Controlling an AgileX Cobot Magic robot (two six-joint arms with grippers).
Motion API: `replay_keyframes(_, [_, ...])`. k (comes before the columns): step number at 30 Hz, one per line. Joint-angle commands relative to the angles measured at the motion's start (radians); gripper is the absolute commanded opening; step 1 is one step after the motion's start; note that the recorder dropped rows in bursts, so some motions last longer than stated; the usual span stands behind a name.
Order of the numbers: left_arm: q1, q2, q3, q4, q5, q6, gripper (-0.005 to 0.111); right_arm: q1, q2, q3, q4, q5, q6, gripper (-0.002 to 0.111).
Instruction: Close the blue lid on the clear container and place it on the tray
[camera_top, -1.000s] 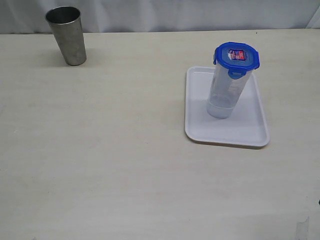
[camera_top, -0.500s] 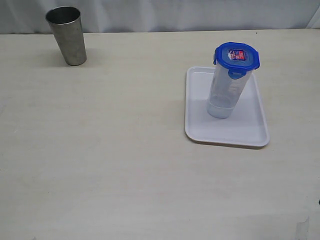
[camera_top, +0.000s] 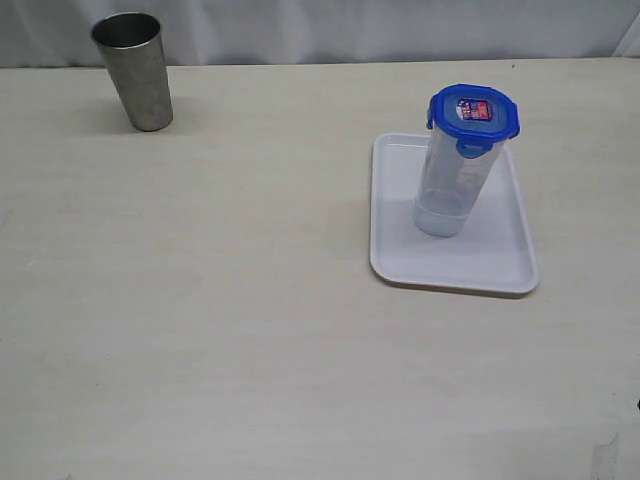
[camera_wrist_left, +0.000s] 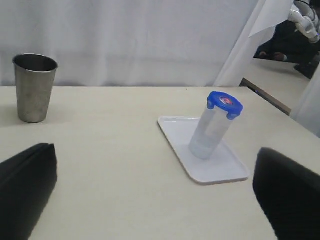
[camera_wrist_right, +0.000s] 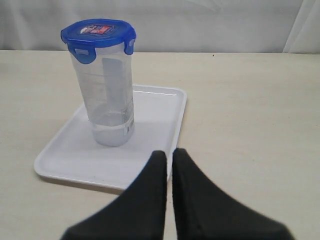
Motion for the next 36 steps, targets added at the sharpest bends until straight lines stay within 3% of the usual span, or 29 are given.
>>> replay_keyframes(1, [0.072,-0.004,0.016,-0.030,-0.127,0.056,0.105,-0.007,-0.005,0.004,0.001,-0.002,0.003,0.004])
replay_keyframes(6, [0.120,-0.004,0.122,-0.071,-0.506,0.301,0.105,-0.007,-0.005,0.004,0.001,-0.002,0.003,0.004])
replay_keyframes(11, [0.168,-0.004,0.270,-0.073,-0.833,0.400,0.105,-0.007,-0.005,0.004,0.001,-0.002,0.003,0.004])
replay_keyframes(17, [0.251,-0.004,0.455,-0.069,-1.061,0.441,0.105,-0.007,-0.005,0.004,0.001,-0.002,0.003,0.004])
replay_keyframes(25, [0.416,-0.004,0.564,-0.030,-1.149,0.443,0.105,-0.007,-0.005,0.004,0.001,-0.002,0.003,0.004])
replay_keyframes(29, [0.482,-0.016,0.564,-0.030,-1.091,0.443,0.105,-0.007,-0.005,0.004,0.001,-0.002,0.003,0.004])
replay_keyframes(36, [0.519,-0.016,0.564,-0.026,-1.048,0.468,0.105,-0.007,-0.005,0.004,0.001,-0.002,0.003,0.004])
